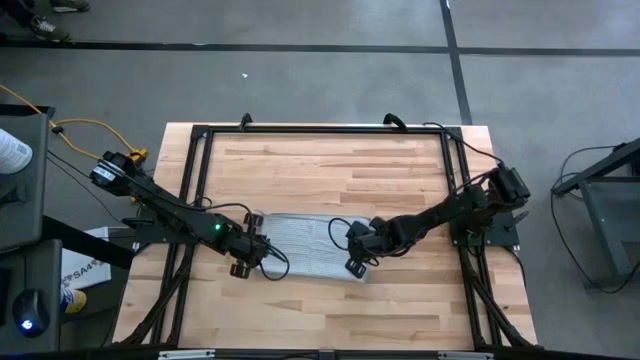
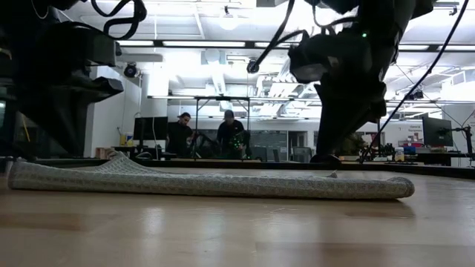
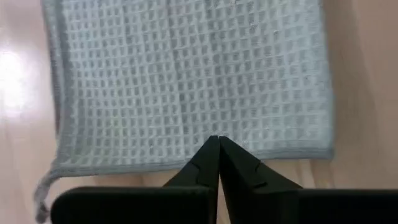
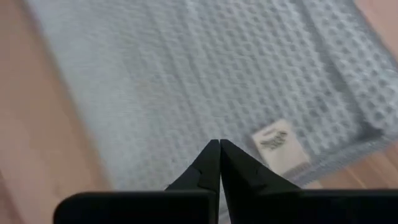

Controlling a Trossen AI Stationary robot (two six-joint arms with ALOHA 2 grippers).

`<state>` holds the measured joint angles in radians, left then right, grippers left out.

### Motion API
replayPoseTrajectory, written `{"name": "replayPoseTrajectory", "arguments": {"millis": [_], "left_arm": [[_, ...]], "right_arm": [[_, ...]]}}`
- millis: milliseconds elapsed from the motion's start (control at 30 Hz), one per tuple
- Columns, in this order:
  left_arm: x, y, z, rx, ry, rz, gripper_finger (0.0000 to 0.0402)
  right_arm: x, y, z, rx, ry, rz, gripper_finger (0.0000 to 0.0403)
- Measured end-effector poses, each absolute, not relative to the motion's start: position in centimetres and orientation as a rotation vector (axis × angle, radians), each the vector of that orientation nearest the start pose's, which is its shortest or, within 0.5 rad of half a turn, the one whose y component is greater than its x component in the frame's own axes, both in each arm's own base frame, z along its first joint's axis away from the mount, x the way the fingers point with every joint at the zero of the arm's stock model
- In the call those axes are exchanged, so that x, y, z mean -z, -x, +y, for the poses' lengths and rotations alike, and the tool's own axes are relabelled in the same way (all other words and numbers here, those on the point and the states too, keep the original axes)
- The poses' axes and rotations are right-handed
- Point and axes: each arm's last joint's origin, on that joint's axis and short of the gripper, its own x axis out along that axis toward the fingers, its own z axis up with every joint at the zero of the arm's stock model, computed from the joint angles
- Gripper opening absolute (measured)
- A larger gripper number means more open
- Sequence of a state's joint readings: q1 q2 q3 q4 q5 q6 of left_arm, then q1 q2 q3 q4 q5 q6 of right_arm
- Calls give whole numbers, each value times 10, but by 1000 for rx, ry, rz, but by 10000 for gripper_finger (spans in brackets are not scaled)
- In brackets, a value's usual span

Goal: Fold microfiber towels
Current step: Fold the gray towel

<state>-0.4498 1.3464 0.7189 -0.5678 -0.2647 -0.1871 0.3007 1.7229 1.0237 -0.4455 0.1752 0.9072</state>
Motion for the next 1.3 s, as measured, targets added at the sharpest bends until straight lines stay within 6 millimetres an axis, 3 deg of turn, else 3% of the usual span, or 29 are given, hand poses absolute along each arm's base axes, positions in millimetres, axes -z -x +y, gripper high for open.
{"name": "replayPoseTrajectory", "arguments": {"millis": [300,533,667,867,1300], "left_arm": [[-176,-223,-59,71,-8,1194,1],[-176,-230,-39,97,80,1180,1],[-167,-235,-37,94,80,1209,1],[-149,-245,-39,103,60,1239,0],[-145,-248,-42,87,112,1244,0]], "right_arm": [[-164,-316,71,354,-596,1130,3],[-153,-319,67,313,-616,1200,2],[-138,-321,70,309,-611,1254,2],[-135,-322,76,296,-597,1252,2],[-135,-320,73,341,-549,1243,2]]}}
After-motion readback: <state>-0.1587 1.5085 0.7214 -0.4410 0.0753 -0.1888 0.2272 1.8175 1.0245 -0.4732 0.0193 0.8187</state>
